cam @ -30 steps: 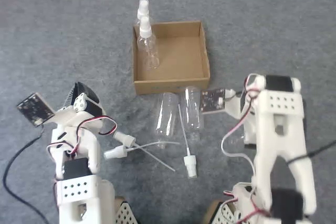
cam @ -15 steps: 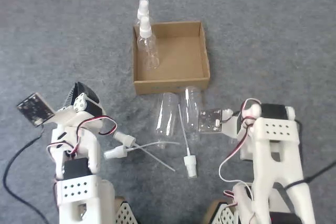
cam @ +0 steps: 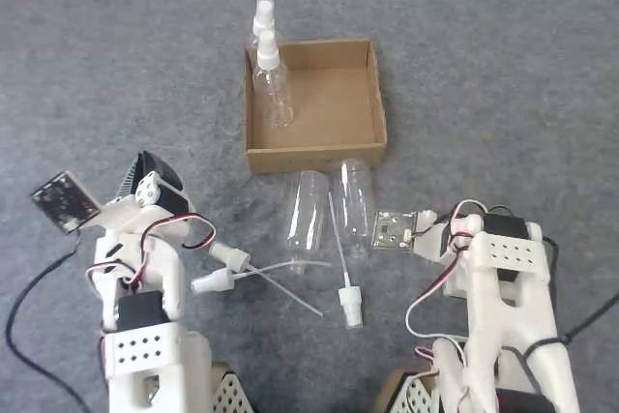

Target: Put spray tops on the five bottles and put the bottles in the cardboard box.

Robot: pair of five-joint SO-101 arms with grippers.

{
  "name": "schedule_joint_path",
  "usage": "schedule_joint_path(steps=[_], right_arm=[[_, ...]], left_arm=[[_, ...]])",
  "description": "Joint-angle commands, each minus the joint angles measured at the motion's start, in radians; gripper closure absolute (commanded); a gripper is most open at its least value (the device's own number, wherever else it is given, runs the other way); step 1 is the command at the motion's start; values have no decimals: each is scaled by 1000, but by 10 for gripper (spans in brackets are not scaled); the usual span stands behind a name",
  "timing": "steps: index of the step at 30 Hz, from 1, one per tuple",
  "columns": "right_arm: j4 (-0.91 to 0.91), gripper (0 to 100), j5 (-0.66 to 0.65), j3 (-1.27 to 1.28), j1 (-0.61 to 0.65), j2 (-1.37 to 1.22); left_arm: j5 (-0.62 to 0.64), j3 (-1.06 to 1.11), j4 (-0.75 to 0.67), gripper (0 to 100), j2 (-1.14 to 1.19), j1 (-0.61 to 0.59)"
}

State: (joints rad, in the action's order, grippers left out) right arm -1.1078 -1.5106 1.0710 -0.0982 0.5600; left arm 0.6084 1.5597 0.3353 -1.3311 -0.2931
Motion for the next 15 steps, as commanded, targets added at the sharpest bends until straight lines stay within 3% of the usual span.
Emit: schedule_joint_path(steps=[1,3,7,15], right_arm=[[21,853,-9,-11,-19,41],[21,910,-8,-12,-15,41],[18,894,17,-17,-15,50],[13,892,402,-91,73,51]], left_arm=[[9,-5,-38,985,-18,6],[9,-5,-38,985,-18,6],[9,-5,-38,985,-18,6],[9,-5,-38,985,-18,6]])
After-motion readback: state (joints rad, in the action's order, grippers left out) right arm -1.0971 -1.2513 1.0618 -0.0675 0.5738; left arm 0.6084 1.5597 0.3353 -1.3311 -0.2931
